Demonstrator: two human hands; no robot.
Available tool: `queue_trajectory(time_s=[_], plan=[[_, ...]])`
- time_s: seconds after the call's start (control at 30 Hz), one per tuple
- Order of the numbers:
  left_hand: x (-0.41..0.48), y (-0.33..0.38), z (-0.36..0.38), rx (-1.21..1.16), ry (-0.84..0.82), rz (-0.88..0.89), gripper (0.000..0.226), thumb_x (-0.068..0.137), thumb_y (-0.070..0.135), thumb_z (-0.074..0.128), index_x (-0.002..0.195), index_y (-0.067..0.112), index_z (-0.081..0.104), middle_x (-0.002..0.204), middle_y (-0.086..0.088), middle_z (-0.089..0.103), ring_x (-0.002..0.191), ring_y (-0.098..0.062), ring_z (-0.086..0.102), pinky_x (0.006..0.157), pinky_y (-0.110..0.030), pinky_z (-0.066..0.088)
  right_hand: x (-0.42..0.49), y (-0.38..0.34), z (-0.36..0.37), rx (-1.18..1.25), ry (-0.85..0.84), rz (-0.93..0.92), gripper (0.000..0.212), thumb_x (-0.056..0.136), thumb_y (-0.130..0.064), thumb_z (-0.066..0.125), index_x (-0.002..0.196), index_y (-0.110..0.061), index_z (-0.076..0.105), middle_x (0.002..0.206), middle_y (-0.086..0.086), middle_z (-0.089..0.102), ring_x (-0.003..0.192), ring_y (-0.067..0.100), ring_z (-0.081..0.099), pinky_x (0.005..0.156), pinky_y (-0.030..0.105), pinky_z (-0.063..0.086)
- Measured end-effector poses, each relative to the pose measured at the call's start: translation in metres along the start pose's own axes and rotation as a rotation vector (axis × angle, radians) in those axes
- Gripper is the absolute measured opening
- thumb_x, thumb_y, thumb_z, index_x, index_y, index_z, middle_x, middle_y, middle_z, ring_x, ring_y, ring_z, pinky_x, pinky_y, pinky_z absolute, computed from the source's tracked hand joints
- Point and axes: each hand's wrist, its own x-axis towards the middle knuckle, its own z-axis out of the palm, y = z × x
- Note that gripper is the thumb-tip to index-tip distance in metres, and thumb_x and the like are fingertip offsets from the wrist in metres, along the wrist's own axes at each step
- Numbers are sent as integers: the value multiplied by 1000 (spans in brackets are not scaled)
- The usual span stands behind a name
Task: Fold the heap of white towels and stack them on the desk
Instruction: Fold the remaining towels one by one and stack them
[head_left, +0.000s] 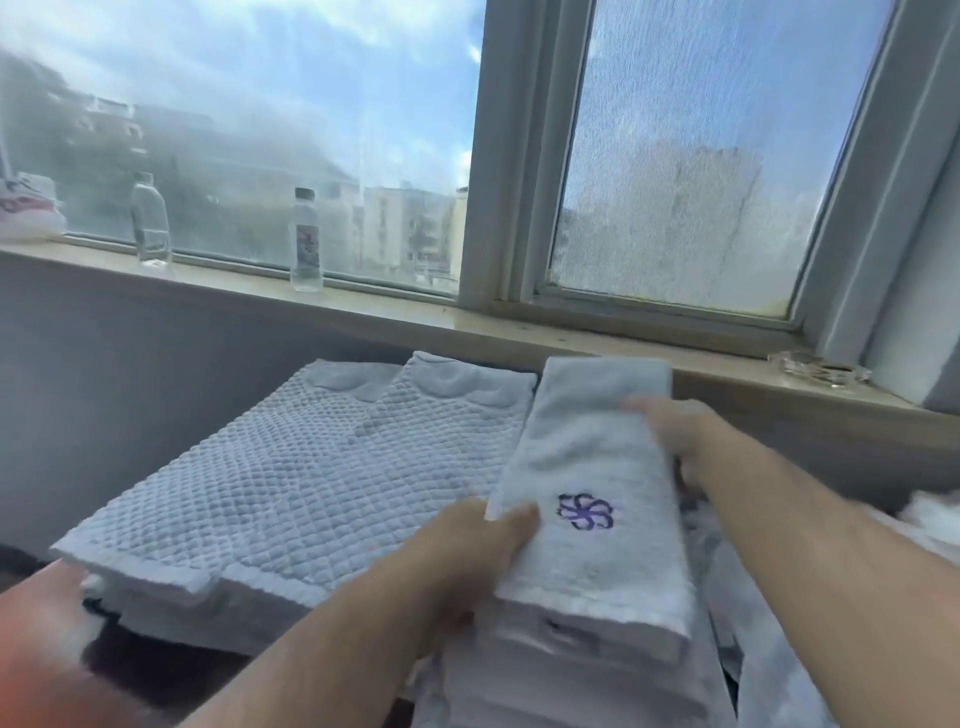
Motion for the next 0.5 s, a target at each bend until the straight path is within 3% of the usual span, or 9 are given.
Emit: queue_trajectory(time_s=[0.03, 0.07, 0.13, 0.3, 0.4, 0.5], plan=[[4, -2, 1, 17, -6, -20, 53, 81, 64, 56, 111, 24, 72, 103, 1, 76, 98, -26, 72, 95, -46, 55, 6, 15, 2, -93, -3, 66, 31, 92, -28, 71, 106, 0, 71, 86, 17, 76, 72, 32, 75, 60, 37, 62], [6, -3, 2, 15, -27, -24, 58, 76, 67, 54, 111, 24, 72, 104, 1, 76, 100, -27, 71, 97, -47, 54, 13, 27, 2, -187, 13, 89, 36, 94, -31, 68, 114, 0, 70, 98, 19, 75, 86, 35, 75, 73, 39, 62], [8, -4, 1, 20, -52, -8, 61, 73, 69, 53, 109, 24, 73, 103, 1, 76, 101, -27, 71, 99, -47, 52, 21, 39, 2, -325, 83, 47, 43, 96, -35, 63, 123, -2, 65, 120, 20, 69, 110, 37, 67, 87, 37, 55], [2, -2, -1, 264, 68, 48, 46, 92, 65, 51, 111, 28, 72, 100, 12, 74, 98, -11, 68, 97, -35, 50, 28, 21, 10, -315, 161, -65, 42, 85, -37, 71, 110, -2, 71, 97, 6, 70, 83, 24, 66, 71, 34, 53], [-3, 5, -2, 345, 132, 46, 39, 94, 61, 51, 101, 26, 68, 94, 15, 69, 88, -2, 62, 78, -25, 48, 25, 16, 15, -400, 151, -57, 38, 87, -37, 70, 105, -4, 69, 105, 10, 70, 94, 29, 66, 83, 36, 51], [-9, 14, -2, 455, 166, 55, 45, 92, 60, 54, 124, 29, 52, 112, 11, 61, 96, -11, 56, 80, -28, 40, 16, 14, 14, -527, 198, -56, 42, 89, -37, 67, 111, -2, 63, 120, 16, 66, 108, 34, 63, 89, 36, 49]])
